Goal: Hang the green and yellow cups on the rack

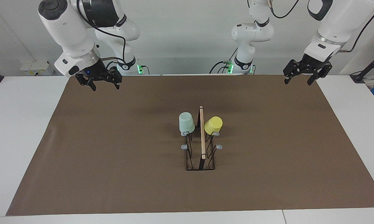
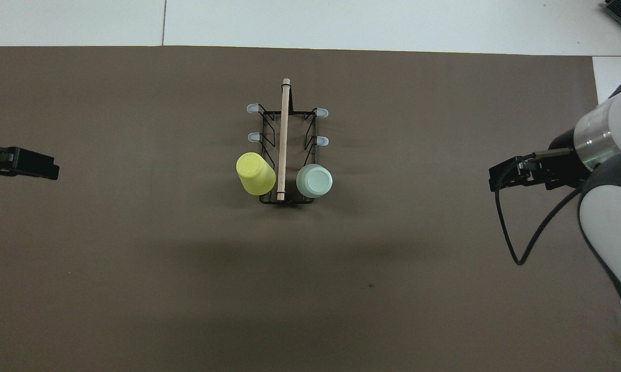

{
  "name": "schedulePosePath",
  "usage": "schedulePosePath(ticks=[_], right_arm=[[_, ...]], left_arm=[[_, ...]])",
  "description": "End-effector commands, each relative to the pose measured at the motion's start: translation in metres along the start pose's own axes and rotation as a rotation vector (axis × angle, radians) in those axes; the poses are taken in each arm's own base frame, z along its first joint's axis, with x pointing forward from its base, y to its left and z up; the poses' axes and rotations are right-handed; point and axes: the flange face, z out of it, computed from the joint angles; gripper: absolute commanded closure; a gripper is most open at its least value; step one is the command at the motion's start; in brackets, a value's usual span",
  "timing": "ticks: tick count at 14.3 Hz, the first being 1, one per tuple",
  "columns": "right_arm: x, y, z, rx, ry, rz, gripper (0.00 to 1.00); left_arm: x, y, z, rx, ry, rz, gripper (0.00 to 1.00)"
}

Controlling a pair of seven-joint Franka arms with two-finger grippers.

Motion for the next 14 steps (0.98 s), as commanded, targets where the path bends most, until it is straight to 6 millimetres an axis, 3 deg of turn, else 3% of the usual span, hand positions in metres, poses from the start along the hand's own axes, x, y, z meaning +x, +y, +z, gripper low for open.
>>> schedulePosePath(ticks=[1, 14], right_arm=[[0.0027, 0.0014, -0.0072, -0.004, 0.039, 0.017, 0.0], [0.0109, 0.0069, -0.0002, -0.053, 0.115, -0.007, 0.0]], left_arm=[[-0.0018, 0.0047, 0.0001, -0.005, -0.001, 0.016, 0.0], [0.0024, 0.0005, -0.0032, 0.011, 0.021, 0.024, 0.0]])
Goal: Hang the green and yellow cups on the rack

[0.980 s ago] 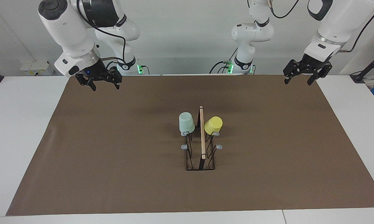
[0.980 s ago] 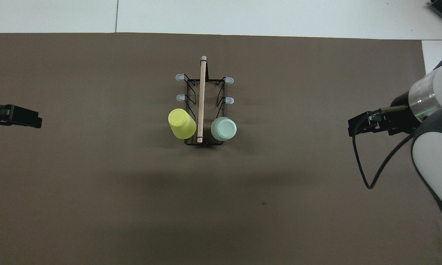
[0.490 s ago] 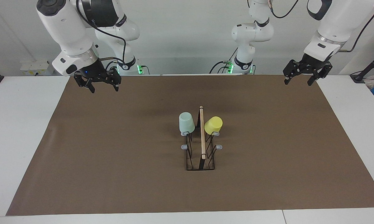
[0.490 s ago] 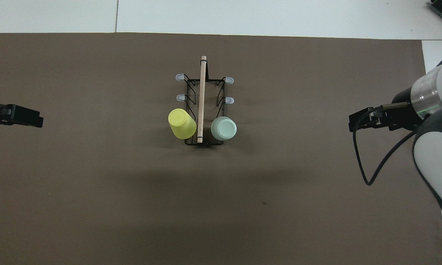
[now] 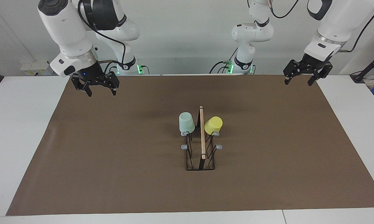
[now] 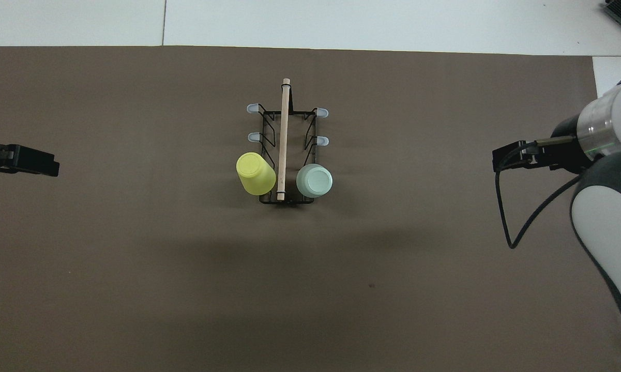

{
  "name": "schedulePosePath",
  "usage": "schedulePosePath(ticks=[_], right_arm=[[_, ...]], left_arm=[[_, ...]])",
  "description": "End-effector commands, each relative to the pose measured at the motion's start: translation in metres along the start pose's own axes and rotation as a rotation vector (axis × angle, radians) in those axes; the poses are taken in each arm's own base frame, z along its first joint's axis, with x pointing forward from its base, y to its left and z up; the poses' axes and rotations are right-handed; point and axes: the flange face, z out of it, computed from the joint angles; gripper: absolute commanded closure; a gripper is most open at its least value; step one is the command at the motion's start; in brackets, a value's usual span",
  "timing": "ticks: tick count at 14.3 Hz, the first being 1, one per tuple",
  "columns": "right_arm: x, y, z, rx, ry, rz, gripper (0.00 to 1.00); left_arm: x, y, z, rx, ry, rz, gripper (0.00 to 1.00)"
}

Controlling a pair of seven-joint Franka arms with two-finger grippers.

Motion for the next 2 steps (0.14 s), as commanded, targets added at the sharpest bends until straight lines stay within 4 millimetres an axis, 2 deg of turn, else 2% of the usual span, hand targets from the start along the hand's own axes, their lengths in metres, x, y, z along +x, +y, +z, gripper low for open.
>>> schedulePosePath(ticks=[1, 2], right_arm=[[-0.0028, 0.0029, 0.0021, -0.022, 0.008, -0.009, 0.0], [-0.003, 0.0029, 0.0016, -0.022, 0.006, -0.009, 0.0]], left_arm=[[0.0005, -0.0001, -0.0011, 0.008, 0.003, 0.017, 0.0], [0.0005, -0.0001, -0.0011, 0.008, 0.003, 0.017, 0.0]])
